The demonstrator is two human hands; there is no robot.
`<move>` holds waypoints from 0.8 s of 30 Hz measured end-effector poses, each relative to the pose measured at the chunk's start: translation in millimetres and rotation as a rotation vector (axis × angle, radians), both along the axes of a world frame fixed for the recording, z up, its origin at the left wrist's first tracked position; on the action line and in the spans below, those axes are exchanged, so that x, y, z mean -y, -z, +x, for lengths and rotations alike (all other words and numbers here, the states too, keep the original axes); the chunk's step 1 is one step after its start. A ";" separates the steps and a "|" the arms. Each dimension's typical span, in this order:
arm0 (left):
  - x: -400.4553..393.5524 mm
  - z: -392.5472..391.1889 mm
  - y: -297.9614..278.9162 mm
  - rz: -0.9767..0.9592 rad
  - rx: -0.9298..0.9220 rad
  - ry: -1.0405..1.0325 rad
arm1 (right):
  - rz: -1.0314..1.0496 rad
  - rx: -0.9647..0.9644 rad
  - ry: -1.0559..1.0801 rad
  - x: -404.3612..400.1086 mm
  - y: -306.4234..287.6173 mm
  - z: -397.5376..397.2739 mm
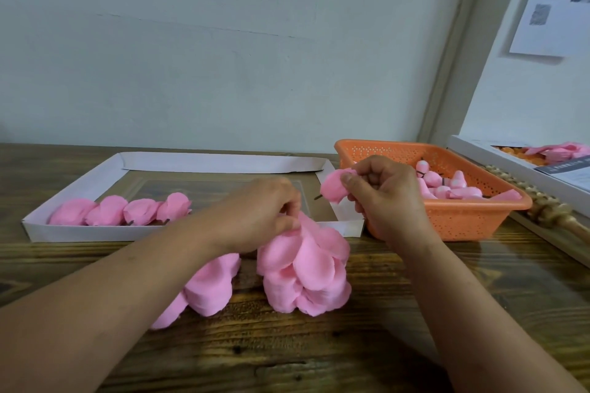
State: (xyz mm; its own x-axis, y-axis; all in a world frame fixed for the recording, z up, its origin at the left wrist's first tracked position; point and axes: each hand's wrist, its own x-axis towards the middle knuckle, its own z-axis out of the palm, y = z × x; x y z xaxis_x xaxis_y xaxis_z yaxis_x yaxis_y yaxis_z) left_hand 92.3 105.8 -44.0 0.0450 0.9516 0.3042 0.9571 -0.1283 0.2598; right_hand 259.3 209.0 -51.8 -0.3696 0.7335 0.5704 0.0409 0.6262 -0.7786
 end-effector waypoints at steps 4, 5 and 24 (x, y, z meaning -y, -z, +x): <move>2.8 -1.5 -7.6 -0.112 0.182 -0.012 | -0.018 -0.026 -0.006 -0.1 0.1 -0.2; 3.1 -1.6 -8.0 -0.159 0.237 -0.042 | -0.019 -0.029 -0.006 0.2 0.1 -0.1; 5.2 0.7 -3.7 -0.193 0.656 -0.209 | -0.028 -0.058 0.009 -3.0 1.0 -0.1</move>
